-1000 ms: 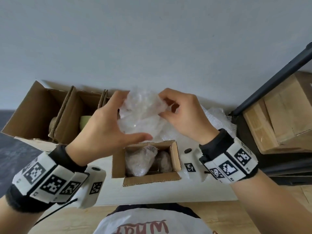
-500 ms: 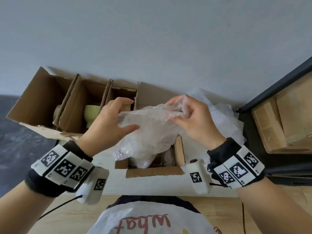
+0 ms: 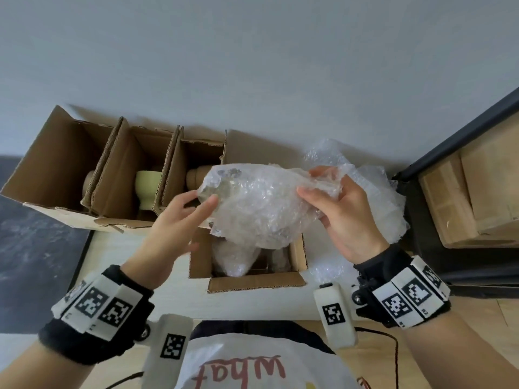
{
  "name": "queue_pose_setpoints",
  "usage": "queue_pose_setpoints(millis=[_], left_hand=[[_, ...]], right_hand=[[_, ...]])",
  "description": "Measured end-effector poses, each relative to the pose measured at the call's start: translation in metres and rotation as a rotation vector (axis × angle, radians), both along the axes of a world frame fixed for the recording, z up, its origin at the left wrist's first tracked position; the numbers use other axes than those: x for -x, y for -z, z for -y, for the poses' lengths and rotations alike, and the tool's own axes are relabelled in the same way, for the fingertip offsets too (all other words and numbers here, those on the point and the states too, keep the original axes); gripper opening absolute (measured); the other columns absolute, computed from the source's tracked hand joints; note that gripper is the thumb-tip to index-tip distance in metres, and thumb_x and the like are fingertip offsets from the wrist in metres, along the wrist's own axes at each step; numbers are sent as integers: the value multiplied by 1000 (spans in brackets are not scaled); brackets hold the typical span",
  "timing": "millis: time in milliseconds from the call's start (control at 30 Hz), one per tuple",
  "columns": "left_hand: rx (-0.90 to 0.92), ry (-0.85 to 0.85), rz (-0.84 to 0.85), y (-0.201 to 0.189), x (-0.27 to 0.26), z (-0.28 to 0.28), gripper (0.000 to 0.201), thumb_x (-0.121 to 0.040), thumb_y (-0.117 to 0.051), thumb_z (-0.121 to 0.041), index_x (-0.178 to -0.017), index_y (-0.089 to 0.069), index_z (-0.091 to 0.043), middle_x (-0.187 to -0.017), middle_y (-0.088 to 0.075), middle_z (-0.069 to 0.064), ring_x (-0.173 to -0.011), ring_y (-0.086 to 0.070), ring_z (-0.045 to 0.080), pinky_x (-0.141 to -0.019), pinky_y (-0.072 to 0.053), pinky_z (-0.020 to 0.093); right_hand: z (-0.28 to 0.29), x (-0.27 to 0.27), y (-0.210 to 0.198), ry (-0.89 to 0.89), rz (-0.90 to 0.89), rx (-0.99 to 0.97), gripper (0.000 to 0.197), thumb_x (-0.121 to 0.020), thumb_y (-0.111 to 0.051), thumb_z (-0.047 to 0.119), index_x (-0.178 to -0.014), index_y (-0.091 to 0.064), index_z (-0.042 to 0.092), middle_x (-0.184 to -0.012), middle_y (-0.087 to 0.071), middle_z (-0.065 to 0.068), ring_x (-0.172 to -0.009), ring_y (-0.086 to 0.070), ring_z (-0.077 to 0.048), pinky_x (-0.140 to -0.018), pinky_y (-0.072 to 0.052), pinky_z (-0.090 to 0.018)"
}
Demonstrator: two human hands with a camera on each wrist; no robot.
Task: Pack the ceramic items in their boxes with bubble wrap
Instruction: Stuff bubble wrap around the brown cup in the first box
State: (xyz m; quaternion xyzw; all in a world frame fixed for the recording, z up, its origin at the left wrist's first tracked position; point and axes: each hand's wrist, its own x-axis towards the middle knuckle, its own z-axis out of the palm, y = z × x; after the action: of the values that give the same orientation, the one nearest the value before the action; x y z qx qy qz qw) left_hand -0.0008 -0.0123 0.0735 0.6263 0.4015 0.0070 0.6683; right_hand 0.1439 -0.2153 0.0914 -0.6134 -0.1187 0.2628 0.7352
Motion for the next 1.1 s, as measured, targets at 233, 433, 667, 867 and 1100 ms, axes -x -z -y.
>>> queue_pose_setpoints(millis=[233, 433, 667, 867, 1100], left_hand=[[660, 228, 213, -1, -14, 6, 54, -83, -62, -50, -126, -60, -17, -125, -62, 13, -111, -62, 29, -78, -56, 40], [720, 132, 139, 7, -21, 2, 33, -86, -54, -33, -97, -75, -11, -95, -73, 8, -86, -71, 22, -69, -56, 33], [442, 226, -76, 3, -34, 10, 45, -64, -71, -25, -103, -58, -5, -72, -62, 5, -54, -58, 15, -49, -51, 26], [468, 304, -3, 0, -26, -5, 49, -85, -53, -53, -109, -66, -12, -98, -71, 10, -89, -70, 23, -74, -56, 38], [-203, 462, -95, 41, -10, 6, 17, -79, -73, -25, -88, -71, -11, -78, -70, 3, -70, -65, 12, -70, -55, 24]], right_hand=[[-15, 8, 10, -154, -119, 69, 31, -79, -69, 5, -108, -62, 13, -98, -72, -3, -88, -69, -17, -64, -54, -24], [-11, 11, 25, -260, 80, 314, 68, -63, -82, 25, -125, -53, 30, -112, -65, 8, -98, -64, -9, -83, -54, -27], [-13, 7, 23, -660, 326, 233, 76, -73, -79, 9, -134, -43, 37, -146, -39, 12, -133, -40, -5, -103, -44, -33], [-14, -2, 27, -447, 280, 265, 36, -79, -73, 6, -103, -59, 28, -93, -67, 25, -93, -63, 1, -82, -48, -15], [-5, 8, 58, -580, 296, 487, 36, -78, -75, 11, -109, -58, 15, -112, -65, 2, -106, -61, -9, -94, -49, -25]])
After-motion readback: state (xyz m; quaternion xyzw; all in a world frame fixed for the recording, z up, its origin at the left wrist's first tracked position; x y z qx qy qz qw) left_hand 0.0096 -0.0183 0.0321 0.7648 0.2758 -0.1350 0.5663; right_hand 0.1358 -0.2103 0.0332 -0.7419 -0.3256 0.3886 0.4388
